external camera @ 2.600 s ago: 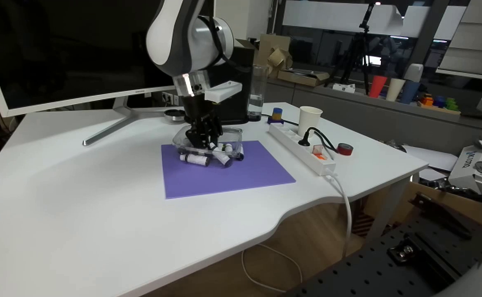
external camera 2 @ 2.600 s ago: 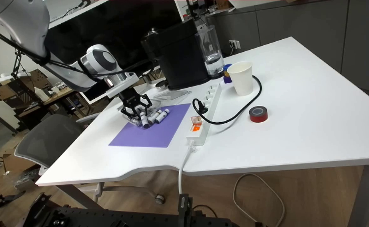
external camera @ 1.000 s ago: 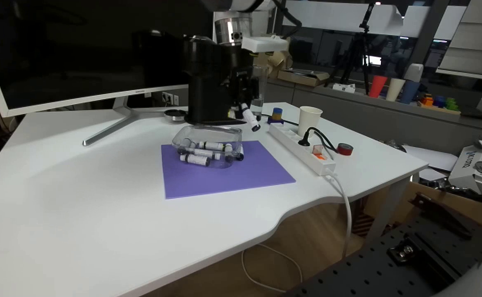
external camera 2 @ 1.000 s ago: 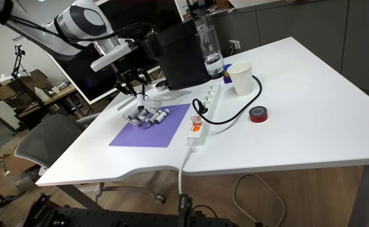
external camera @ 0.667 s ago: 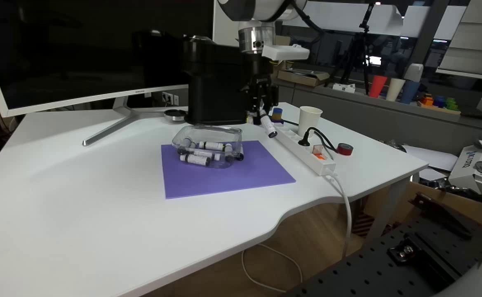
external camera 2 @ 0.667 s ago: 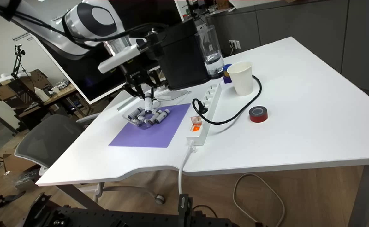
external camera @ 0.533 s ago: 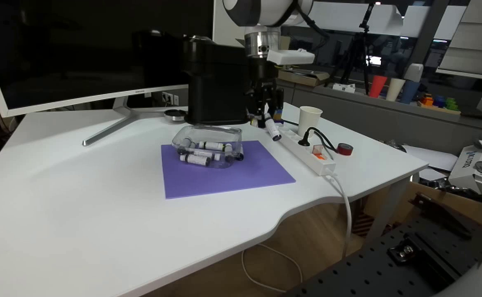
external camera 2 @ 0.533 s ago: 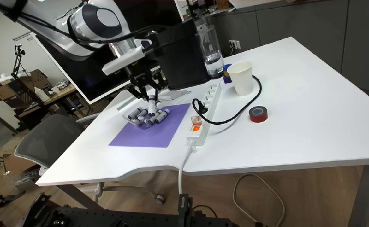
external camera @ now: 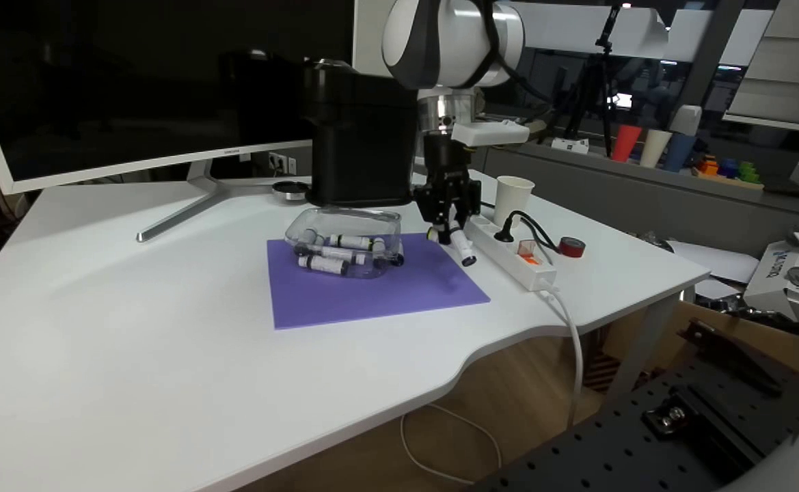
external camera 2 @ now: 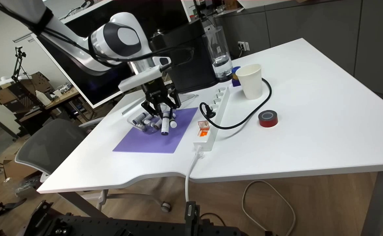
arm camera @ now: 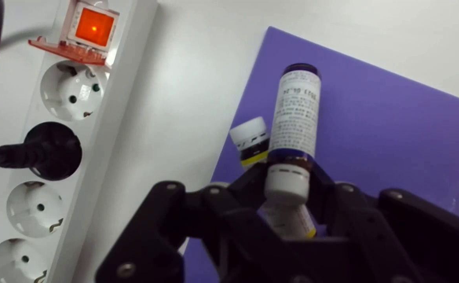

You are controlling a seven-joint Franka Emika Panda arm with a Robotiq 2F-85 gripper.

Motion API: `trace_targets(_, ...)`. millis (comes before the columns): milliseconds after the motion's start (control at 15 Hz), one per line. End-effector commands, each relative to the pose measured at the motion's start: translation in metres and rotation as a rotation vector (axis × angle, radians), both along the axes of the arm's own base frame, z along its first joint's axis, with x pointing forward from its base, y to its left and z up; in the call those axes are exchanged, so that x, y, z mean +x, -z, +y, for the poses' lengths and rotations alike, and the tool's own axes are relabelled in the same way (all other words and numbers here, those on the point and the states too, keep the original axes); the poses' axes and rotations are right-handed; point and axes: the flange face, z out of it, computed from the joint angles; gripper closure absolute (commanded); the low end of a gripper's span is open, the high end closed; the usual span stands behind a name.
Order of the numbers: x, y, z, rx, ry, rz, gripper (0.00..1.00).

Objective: Remove two bottles from the clear box

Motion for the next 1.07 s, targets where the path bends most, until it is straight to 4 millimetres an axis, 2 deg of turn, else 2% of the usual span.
trace_targets(0,0.009,0.014,-0.009,0.007,0.042,0.006,0.93)
trace_targets(200,0.013,0.019,-0.012,0.003,0.052,0.006,0.92)
trace_targets(267,0.014,0.019,-0.013,0.001,0.054,0.005,0.47)
trace_targets(400,0.017,0.017,-0.015,-0.005,0.058,-0.006,0.42)
trace_targets(800,0.018,-0.003,-0.012,-0.018,0.092,-0.06,0.01)
trace_targets(1000,0.012,-0.028,-0.003,-0.017,0.151,-0.074,0.0)
